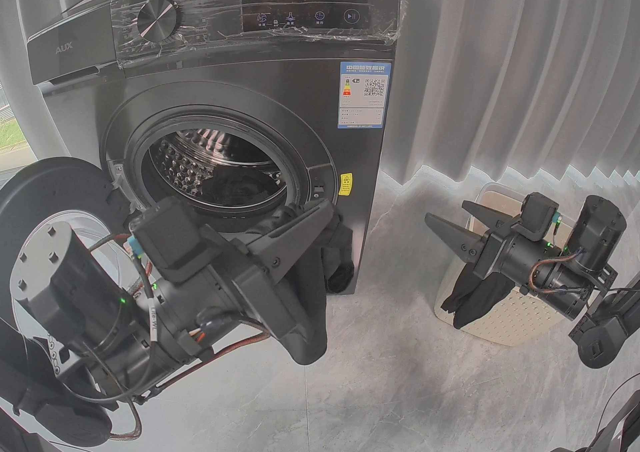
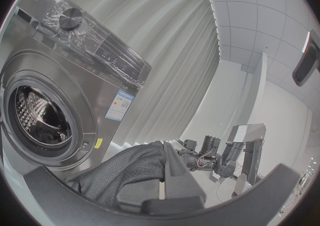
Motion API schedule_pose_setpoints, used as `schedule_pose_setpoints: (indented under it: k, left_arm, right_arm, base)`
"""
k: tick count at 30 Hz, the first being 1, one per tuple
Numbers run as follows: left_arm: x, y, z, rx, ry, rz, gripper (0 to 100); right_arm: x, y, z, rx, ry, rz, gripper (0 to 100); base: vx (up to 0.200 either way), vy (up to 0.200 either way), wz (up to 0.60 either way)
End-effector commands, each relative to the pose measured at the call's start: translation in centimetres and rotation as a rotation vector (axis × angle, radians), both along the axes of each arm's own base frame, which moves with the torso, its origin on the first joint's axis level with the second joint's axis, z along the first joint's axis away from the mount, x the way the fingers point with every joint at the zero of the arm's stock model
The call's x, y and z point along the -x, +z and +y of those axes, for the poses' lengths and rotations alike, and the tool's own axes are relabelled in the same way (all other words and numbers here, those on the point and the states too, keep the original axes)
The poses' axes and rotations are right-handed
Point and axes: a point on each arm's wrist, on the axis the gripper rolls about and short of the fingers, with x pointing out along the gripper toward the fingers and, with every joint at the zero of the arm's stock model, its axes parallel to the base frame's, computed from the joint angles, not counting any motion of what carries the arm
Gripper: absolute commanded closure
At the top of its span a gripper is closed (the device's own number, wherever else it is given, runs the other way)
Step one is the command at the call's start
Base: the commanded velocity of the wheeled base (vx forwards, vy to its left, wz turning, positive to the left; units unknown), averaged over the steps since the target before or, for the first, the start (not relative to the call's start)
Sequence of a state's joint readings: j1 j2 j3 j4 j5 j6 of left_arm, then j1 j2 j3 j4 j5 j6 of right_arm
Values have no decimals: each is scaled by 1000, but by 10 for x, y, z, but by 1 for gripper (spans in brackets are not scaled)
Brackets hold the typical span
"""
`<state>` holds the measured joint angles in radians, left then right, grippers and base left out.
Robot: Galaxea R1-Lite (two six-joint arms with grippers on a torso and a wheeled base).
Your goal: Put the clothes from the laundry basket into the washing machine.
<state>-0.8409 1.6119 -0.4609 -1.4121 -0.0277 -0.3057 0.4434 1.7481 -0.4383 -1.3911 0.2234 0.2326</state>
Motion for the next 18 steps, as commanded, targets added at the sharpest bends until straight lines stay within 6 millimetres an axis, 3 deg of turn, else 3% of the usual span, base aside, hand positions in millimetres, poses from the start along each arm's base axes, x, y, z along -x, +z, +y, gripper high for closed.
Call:
schedule_pose_setpoints:
  k: [1,12,18]
  left_arm:
    - [7,2,7,-11,-16,-22,100]
    - [-7,-10,-6,1,38,51,100]
    - [-17,4,-11,101,91,94,100]
  right_arm:
    - [-2,-12,11,36,-2,32,0]
    - [-9,-34,18,57,7,75,0]
    - [-8,-40,13,68,-5,96,0]
  base:
    - [0,0,0]
    - [0,0,0]
    - [0,0,0]
